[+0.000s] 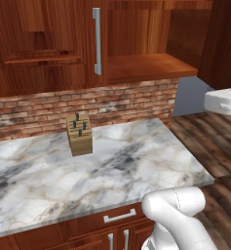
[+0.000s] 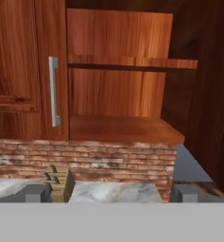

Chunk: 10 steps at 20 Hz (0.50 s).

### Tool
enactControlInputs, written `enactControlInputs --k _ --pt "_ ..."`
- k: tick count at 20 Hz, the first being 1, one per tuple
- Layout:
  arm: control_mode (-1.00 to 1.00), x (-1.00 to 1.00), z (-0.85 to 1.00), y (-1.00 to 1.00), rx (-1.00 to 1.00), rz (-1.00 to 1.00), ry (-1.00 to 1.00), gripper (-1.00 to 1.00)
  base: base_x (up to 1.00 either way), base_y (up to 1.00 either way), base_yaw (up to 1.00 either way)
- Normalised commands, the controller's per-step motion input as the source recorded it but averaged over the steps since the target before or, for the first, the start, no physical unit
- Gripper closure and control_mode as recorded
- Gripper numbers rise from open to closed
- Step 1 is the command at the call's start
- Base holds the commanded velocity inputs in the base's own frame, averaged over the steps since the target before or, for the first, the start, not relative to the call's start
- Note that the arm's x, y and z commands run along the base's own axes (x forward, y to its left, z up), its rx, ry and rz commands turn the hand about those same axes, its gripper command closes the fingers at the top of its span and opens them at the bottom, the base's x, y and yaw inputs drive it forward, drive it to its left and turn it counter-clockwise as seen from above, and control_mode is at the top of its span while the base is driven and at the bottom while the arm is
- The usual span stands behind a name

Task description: Open the cabinet. Pick the dish brush and place it next to the sink. Then close the cabinet.

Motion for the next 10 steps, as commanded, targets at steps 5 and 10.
enactControlInputs --k 5,10 --pt "-1.00 -0.06 -0.16 -0.02 0.01 -0.06 -0.41 -1.00 0.00 0.00 0.00" --pt "-1.00 0.00 -0.07 -0.03 0.06 -0.09 -0.51 -1.00 0.00 0.00 0.00"
